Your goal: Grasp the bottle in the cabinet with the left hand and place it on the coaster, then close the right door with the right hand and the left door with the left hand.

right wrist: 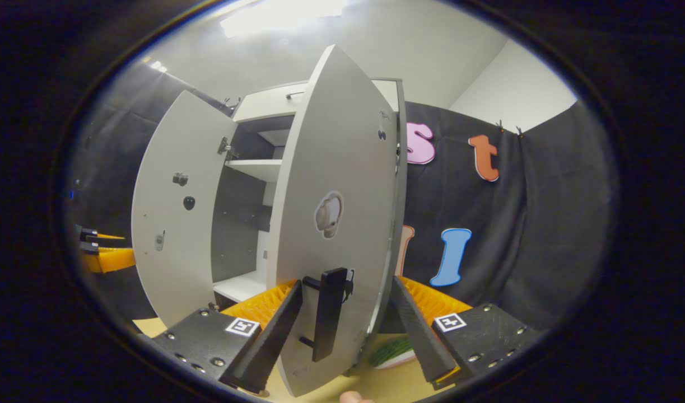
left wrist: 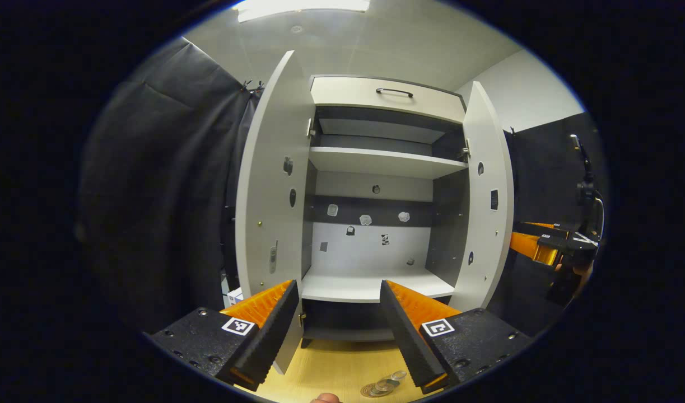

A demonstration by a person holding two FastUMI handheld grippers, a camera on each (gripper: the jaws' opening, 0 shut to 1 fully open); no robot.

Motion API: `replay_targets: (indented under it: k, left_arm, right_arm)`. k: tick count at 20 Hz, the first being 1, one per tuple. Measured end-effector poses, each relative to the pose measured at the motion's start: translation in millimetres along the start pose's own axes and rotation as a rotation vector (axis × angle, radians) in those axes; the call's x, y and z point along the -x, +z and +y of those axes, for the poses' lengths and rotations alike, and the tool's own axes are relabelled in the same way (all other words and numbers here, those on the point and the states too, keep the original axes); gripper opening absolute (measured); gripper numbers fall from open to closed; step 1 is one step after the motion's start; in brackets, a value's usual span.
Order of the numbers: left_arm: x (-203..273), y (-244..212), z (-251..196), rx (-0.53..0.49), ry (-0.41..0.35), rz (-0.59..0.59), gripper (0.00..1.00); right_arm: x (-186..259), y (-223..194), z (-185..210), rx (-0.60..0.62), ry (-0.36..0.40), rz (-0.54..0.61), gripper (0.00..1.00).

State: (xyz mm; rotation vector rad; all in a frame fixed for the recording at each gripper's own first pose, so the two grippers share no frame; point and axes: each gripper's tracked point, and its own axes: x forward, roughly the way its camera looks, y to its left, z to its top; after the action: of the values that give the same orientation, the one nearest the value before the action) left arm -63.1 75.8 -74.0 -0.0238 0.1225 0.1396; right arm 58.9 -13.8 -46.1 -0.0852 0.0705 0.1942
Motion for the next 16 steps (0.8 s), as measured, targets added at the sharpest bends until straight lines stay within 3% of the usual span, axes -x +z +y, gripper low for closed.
replay_targets:
  k: [3, 16]
  left_arm:
    - [1, -2, 14, 0.012, 0.037, 0.001, 0.93]
    - [14, 4, 50, -0.017, 0.137, -0.003, 0.93]
  right_arm:
    - [-15, 0, 12, -0.031, 0.030, 0.015, 1.00]
    - [-84, -9, 65, -0.103, 0.103, 0.042, 1.00]
